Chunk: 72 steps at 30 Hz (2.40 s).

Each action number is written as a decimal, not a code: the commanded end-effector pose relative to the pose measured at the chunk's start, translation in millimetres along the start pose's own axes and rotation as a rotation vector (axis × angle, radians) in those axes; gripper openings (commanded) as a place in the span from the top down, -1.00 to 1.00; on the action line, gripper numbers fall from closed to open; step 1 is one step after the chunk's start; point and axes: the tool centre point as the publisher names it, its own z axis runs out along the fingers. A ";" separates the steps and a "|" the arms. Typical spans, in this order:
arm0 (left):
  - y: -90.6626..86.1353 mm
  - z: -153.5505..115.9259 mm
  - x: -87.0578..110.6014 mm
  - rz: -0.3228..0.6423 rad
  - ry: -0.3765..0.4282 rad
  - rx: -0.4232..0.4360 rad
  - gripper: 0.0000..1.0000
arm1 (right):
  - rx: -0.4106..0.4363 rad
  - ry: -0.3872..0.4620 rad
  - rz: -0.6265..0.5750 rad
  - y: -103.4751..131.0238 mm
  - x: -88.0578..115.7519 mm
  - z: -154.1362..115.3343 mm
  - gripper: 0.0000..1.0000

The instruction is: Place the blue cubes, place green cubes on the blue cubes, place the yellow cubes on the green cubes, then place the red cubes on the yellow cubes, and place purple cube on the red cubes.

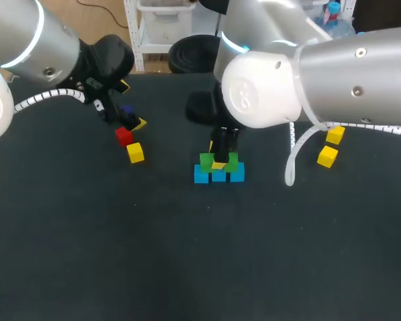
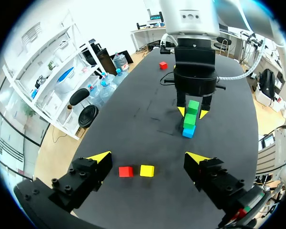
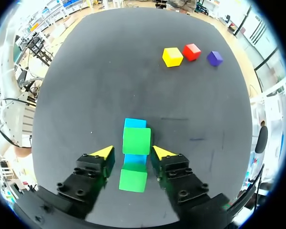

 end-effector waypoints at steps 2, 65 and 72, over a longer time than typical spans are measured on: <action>1.7 0.8 0.5 0.003 -0.003 0.004 -1.00 | 0.004 -0.007 -0.002 2.0 1.8 -1.3 -1.00; 1.7 0.8 0.5 0.003 -0.003 0.004 -1.00 | -0.015 -0.004 -0.043 5.5 -1.0 0.6 -1.00; 1.7 0.8 0.5 0.003 -0.003 0.004 -1.00 | -0.015 0.001 -0.048 4.5 -1.7 1.8 -1.00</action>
